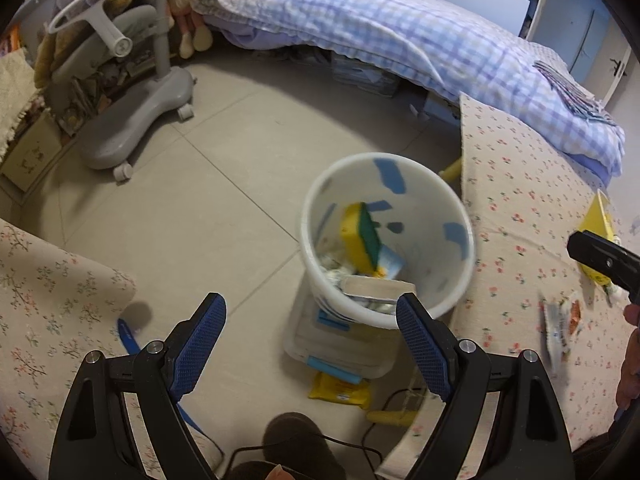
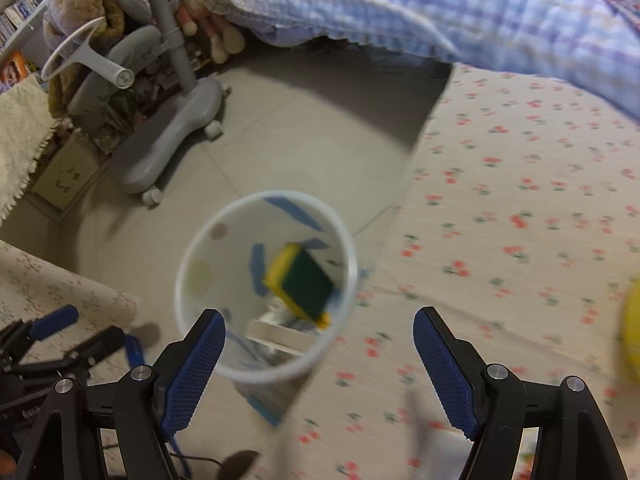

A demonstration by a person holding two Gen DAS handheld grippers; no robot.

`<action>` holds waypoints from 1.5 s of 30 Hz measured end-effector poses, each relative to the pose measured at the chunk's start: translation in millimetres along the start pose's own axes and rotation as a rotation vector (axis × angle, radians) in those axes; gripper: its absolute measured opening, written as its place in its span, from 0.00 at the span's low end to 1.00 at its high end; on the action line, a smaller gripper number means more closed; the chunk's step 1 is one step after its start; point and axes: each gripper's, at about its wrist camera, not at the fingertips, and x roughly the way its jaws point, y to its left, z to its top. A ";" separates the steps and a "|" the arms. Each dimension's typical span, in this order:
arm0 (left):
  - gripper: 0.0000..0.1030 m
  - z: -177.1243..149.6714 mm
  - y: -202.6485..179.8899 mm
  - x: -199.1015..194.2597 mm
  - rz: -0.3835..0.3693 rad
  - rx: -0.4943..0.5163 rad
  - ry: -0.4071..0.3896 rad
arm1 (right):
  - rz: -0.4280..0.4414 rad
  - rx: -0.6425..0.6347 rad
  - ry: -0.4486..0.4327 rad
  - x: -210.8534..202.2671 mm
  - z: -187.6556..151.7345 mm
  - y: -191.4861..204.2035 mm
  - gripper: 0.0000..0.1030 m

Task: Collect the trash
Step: 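Reach the left gripper to the white nut snack bag and close on it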

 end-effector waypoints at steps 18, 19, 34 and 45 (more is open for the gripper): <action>0.86 -15.6 -131.0 6.6 -0.157 0.190 0.120 | -0.164 0.117 0.027 -86.3 -60.2 -121.1 0.81; 0.86 -17.5 -139.9 6.7 -0.162 0.208 0.124 | -0.171 0.124 0.026 -90.2 -63.1 -127.0 0.82; 0.86 -41.7 -234.3 21.4 -0.201 0.341 0.215 | -0.252 0.240 0.042 -129.3 -102.7 -202.8 0.83; 0.86 -57.7 -273.2 37.9 -0.192 0.386 0.260 | -0.273 0.328 0.049 -143.0 -116.4 -241.1 0.83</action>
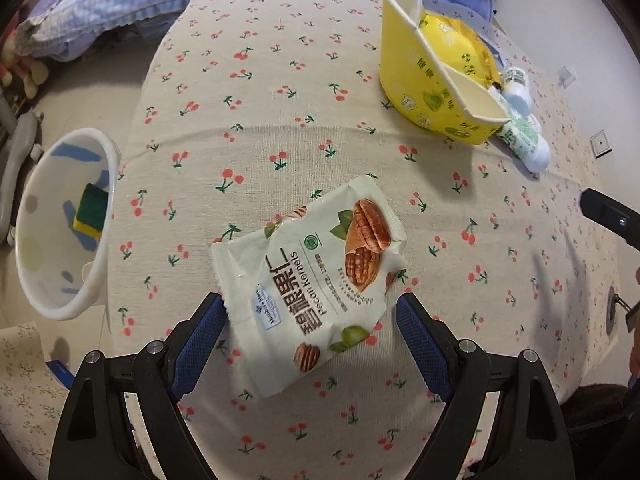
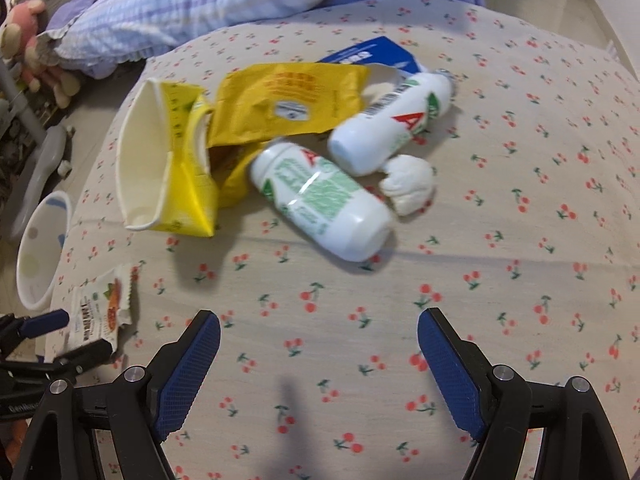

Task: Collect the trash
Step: 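Reach the left gripper to the white nut snack bag and close on it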

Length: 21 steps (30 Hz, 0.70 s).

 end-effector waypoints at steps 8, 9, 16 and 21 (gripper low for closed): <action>0.68 4.3 9.2 -5.2 0.002 -0.047 -0.050 | 0.002 0.010 0.007 2.4 4.1 -4.9 0.83; 0.66 5.5 11.1 -6.3 -0.003 -0.050 -0.054 | 0.004 0.007 0.006 2.3 5.1 -3.4 0.83; 0.55 5.2 24.6 -18.1 -0.020 -0.068 -0.080 | 0.029 -0.019 -0.003 5.2 16.8 18.3 0.83; 0.54 6.2 33.3 -26.3 -0.029 -0.089 -0.096 | 0.049 -0.034 -0.008 10.9 26.8 38.8 0.83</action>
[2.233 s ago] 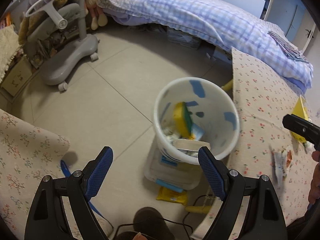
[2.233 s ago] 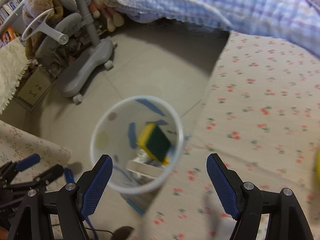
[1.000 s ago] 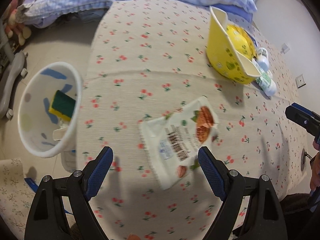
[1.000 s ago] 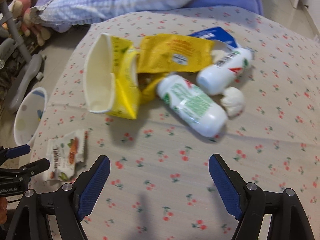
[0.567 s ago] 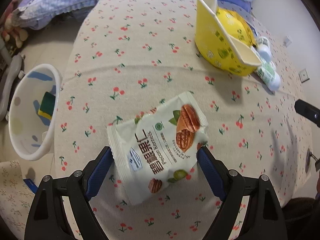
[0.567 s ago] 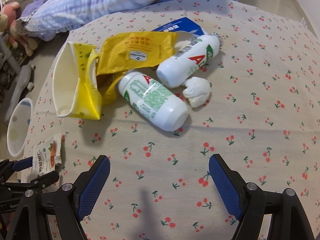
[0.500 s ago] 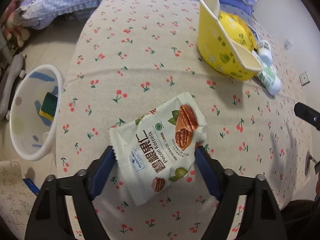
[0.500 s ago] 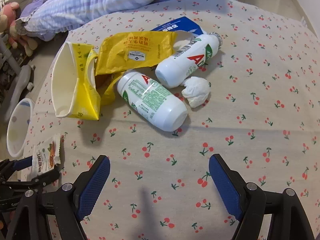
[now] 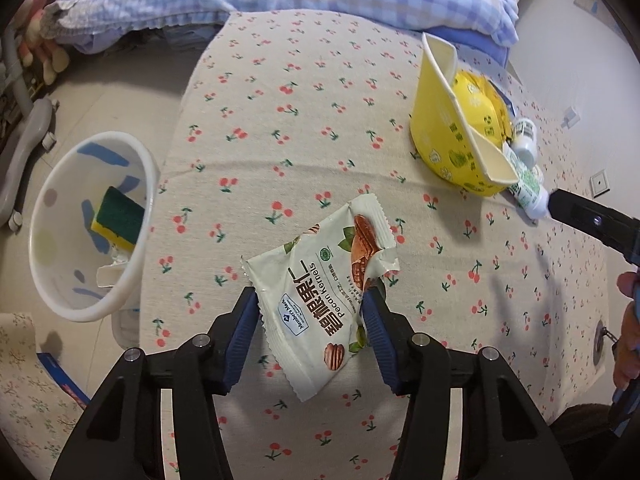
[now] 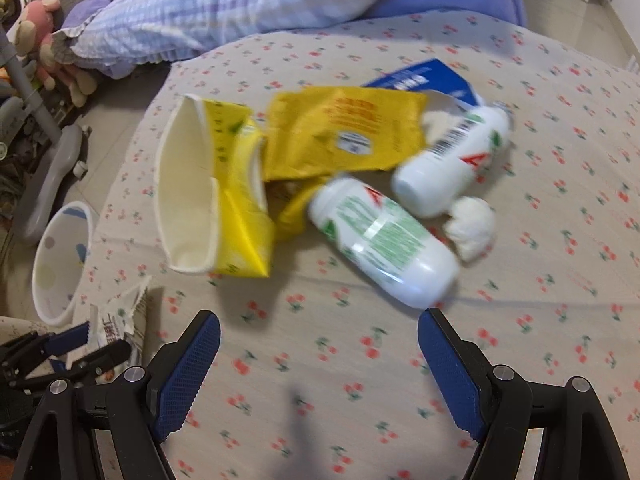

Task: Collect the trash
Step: 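Reach the left gripper to the white nut snack bag and close on it, then grasp the yellow paper cup with the right gripper while the left carries the bag toward the wastebasket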

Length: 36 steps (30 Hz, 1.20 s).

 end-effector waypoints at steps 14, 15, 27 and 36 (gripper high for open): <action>0.54 2.3 32.9 -24.0 0.004 -0.065 -0.058 | 0.046 -0.014 0.006 37.8 30.5 48.8 0.83; 0.54 2.5 36.2 -24.4 0.005 -0.069 -0.060 | 0.046 -0.017 0.008 41.1 32.0 51.3 0.83; 0.54 -2.2 62.1 -34.9 0.009 -0.118 -0.083 | 0.046 0.011 0.031 58.2 33.0 51.3 0.59; 0.54 -3.1 92.0 -55.2 -0.002 -0.187 -0.132 | 0.093 0.004 -0.025 26.1 27.2 58.6 0.45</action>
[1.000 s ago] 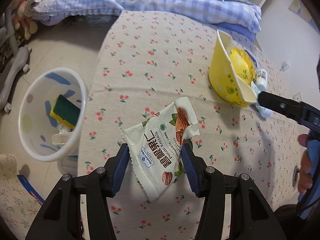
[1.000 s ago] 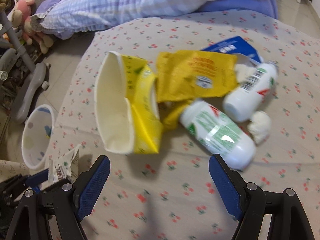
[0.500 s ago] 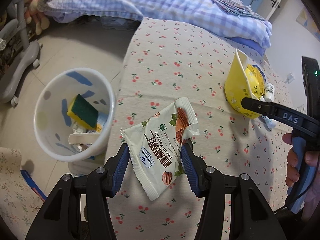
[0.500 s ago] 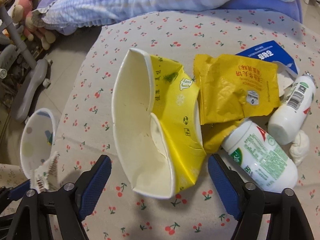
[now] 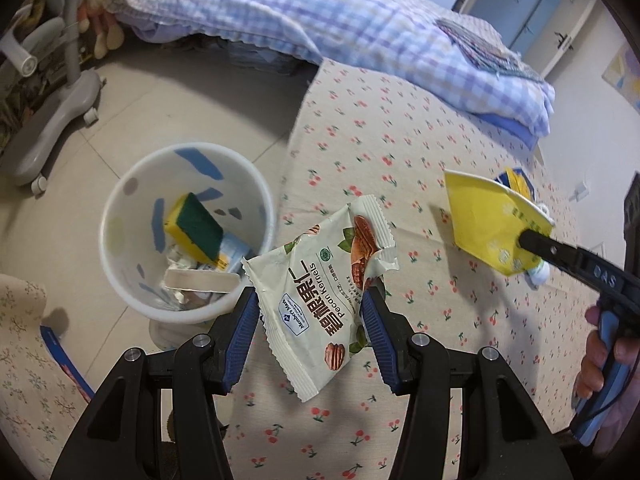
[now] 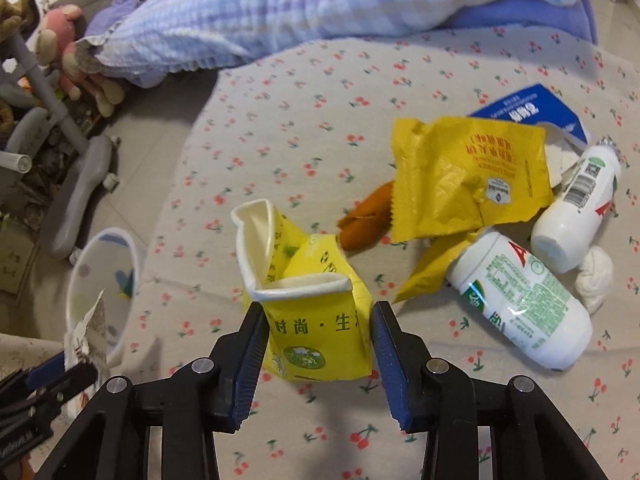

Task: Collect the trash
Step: 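Grasp the yellow paper cup with the right gripper while the left carries the bag toward the wastebasket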

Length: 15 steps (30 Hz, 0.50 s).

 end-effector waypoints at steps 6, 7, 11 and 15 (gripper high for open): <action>0.54 11.2 32.9 -12.1 0.012 -0.071 -0.040 | 0.044 -0.025 -0.024 -12.2 -3.8 20.5 0.45; 0.54 13.2 39.7 -13.4 0.015 -0.084 -0.046 | 0.052 -0.035 -0.026 -13.8 -4.2 25.9 0.45; 0.54 20.6 62.4 -12.6 0.032 -0.124 -0.058 | 0.070 -0.054 -0.030 -14.1 -2.8 40.7 0.45; 0.54 25.3 76.3 -5.5 0.061 -0.132 -0.062 | 0.085 -0.072 -0.034 -11.5 -1.1 56.2 0.45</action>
